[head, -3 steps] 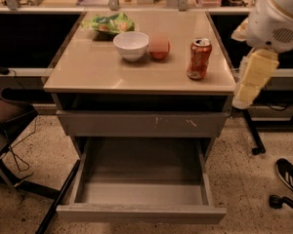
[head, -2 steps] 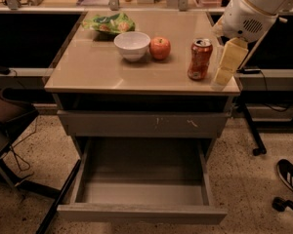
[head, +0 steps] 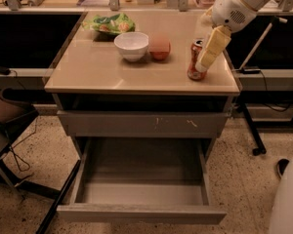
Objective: Place coke can into middle drawer
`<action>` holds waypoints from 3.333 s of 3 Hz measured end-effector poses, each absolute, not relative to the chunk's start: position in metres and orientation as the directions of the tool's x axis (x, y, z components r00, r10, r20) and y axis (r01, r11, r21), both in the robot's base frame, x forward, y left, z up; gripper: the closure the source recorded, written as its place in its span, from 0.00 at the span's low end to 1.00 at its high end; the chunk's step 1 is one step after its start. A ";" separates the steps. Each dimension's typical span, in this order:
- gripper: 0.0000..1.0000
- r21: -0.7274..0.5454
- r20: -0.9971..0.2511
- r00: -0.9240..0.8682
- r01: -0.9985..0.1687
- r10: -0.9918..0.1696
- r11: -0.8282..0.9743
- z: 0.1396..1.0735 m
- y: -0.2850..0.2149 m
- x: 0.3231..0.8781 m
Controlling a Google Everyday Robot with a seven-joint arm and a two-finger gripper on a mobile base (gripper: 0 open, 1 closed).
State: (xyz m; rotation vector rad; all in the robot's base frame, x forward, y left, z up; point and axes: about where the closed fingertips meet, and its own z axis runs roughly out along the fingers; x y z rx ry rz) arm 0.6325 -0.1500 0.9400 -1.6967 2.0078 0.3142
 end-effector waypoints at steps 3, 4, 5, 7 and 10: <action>0.00 -0.130 -0.652 -0.192 -0.925 -0.734 0.357 0.933 -0.188 0.694; 0.00 -0.165 -0.667 -0.167 -0.917 -0.726 0.363 0.947 -0.189 0.703; 0.00 -0.165 -0.667 -0.168 -0.917 -0.726 0.363 0.947 -0.190 0.703; 0.00 0.000 -0.684 -0.298 -0.913 -0.665 0.408 0.870 -0.207 0.704; 0.00 0.062 -0.699 -0.275 -0.943 -0.660 0.326 0.835 -0.177 0.701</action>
Offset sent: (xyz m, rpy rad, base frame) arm 0.0698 -0.0668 0.0051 0.2246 -0.0320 -0.1732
